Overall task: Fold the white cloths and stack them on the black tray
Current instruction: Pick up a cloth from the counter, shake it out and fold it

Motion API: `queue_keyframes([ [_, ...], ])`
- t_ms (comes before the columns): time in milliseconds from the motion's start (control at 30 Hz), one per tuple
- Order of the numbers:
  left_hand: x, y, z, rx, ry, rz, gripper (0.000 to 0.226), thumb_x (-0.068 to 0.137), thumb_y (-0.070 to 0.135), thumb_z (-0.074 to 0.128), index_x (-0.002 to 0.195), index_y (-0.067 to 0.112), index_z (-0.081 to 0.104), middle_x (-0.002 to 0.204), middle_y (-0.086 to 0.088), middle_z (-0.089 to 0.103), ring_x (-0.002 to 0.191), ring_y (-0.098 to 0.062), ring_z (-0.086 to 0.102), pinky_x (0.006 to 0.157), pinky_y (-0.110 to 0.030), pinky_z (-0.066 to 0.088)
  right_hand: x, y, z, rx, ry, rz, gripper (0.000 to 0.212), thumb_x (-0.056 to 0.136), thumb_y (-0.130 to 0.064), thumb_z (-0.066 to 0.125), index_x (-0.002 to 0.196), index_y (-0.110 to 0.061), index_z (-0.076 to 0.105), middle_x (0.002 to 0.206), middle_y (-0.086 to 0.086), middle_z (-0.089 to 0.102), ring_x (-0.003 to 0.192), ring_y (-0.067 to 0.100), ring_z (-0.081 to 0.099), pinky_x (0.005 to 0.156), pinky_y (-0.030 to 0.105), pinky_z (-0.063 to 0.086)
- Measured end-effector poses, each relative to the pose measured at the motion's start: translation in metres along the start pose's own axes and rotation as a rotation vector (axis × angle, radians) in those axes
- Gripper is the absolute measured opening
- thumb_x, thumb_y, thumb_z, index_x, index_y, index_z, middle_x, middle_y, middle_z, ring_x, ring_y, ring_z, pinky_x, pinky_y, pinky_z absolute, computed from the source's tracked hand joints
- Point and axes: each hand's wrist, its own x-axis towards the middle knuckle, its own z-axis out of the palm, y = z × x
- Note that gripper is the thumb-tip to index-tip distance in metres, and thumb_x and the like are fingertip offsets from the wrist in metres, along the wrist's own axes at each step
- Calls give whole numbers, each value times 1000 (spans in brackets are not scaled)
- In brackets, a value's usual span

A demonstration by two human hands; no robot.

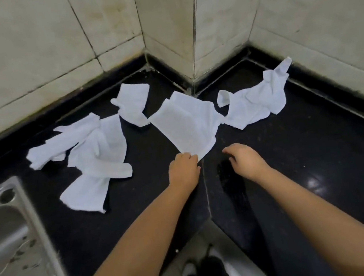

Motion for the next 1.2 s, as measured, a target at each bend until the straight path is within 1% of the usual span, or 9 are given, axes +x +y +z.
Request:
queue_keyframes([
  [133,18,-9,12,79,9,87,25,93,27,51,109,9,58,114,-7,56,107,-24,51,81,-31,43,32,4,15,-1,24,-93,44,85,6,43,127,-2,50,134,17,50,126,31,44,105,37,39],
  [200,22,-13,11,139,72,188,22,61,23,82,71,13,66,75,-3,64,70,-19,61,55,-25,45,44,1,21,-18,48,-143,44,81,8,50,124,-2,54,132,22,51,124,36,47,102,46,43],
  [267,28,-18,14,156,76,234,33,32,15,87,48,16,58,50,2,55,45,-15,54,41,-17,37,57,1,29,-45,97,-196,45,65,13,62,107,-1,65,107,25,65,98,42,63,77,53,55],
  [367,29,-29,4,84,161,318,19,46,9,75,52,14,57,51,0,54,44,-18,52,42,-19,35,68,-4,30,-90,158,-197,39,52,10,72,87,-6,71,79,14,68,71,36,66,62,47,56],
  [467,22,-47,-11,-77,318,331,18,72,11,45,61,8,59,57,-6,55,48,-23,52,49,-27,35,67,-11,27,-64,281,-242,21,60,1,69,76,-12,73,76,9,68,72,32,67,72,46,51],
  [633,-2,-76,-51,-190,475,347,22,74,12,39,64,-1,54,57,-14,54,54,-24,47,55,-29,27,50,-16,16,17,354,-168,22,71,-3,53,78,-9,73,77,11,71,80,33,66,89,57,40],
  [800,-7,-80,-70,-264,450,243,34,80,22,33,68,-1,55,60,-14,55,54,-25,50,50,-32,39,5,2,-18,86,391,-221,17,78,2,60,88,0,73,79,20,73,72,34,70,76,34,50],
  [1067,28,63,-112,-308,551,571,34,88,17,36,93,0,65,84,-18,66,76,-34,62,60,-44,53,-99,65,-121,39,892,162,28,81,4,49,103,4,67,98,27,68,93,41,64,86,40,48],
  [1200,16,141,-122,-368,671,841,31,84,16,39,85,0,66,72,-18,67,68,-30,63,60,-31,43,-186,96,-154,-124,1137,334,31,81,-4,43,99,6,66,90,30,67,84,44,62,78,35,43],
])
